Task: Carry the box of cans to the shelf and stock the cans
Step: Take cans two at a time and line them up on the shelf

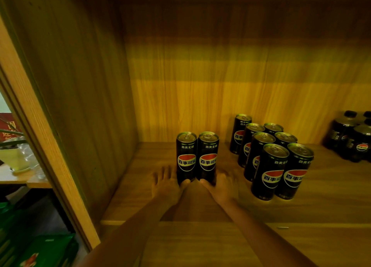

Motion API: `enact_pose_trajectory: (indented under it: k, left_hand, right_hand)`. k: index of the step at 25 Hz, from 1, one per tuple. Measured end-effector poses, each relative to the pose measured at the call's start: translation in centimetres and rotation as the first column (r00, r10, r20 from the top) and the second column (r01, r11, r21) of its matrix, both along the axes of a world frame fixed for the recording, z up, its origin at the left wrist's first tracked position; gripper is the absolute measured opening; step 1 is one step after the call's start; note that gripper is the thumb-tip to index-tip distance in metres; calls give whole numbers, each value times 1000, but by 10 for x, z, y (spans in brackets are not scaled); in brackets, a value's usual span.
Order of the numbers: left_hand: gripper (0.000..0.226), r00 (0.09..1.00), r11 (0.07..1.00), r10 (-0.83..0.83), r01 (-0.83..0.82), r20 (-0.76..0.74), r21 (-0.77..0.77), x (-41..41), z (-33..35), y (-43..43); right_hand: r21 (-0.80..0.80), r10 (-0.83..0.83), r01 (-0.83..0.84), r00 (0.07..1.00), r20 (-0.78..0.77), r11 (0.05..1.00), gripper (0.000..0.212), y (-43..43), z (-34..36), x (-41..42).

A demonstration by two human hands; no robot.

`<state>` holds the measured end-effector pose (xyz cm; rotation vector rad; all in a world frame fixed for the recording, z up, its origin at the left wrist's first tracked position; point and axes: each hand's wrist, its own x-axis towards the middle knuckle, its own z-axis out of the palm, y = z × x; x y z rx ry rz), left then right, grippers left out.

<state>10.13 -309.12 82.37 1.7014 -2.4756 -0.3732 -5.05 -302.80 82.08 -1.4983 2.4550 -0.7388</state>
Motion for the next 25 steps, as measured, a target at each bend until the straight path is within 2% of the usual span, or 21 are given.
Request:
enact_pose_trajectory:
  k: [10, 14, 17, 20, 22, 25]
  left_hand:
    - [75, 998, 999, -21, 19, 63, 31, 0, 3, -5]
    - [78, 996, 999, -38, 38, 78, 7, 3, 7, -2]
    - [80, 1000, 1000, 6, -5, 19, -27, 11, 18, 8]
    - [78, 1000, 997, 4, -5, -13, -80, 28, 33, 29]
    - [78, 1000, 991, -11, 12, 6, -132, 42, 45, 46]
    - [79, 998, 977, -41, 51, 52, -208, 63, 66, 71]
  right_hand:
    - [-8, -2, 2, 997, 71, 1000, 51, 0, 2, 3]
    - [-27, 41, -38, 990, 137, 999, 59, 1, 5, 5]
    - [-53, 90, -83, 984, 151, 995, 68, 15, 20, 8]
    - [-24, 140, -140, 990, 23, 990, 67, 34, 40, 8]
    - [-33, 166, -170, 980, -109, 985, 66, 49, 55, 12]
    - [-80, 196, -217, 957, -214, 973, 70, 77, 73, 22]
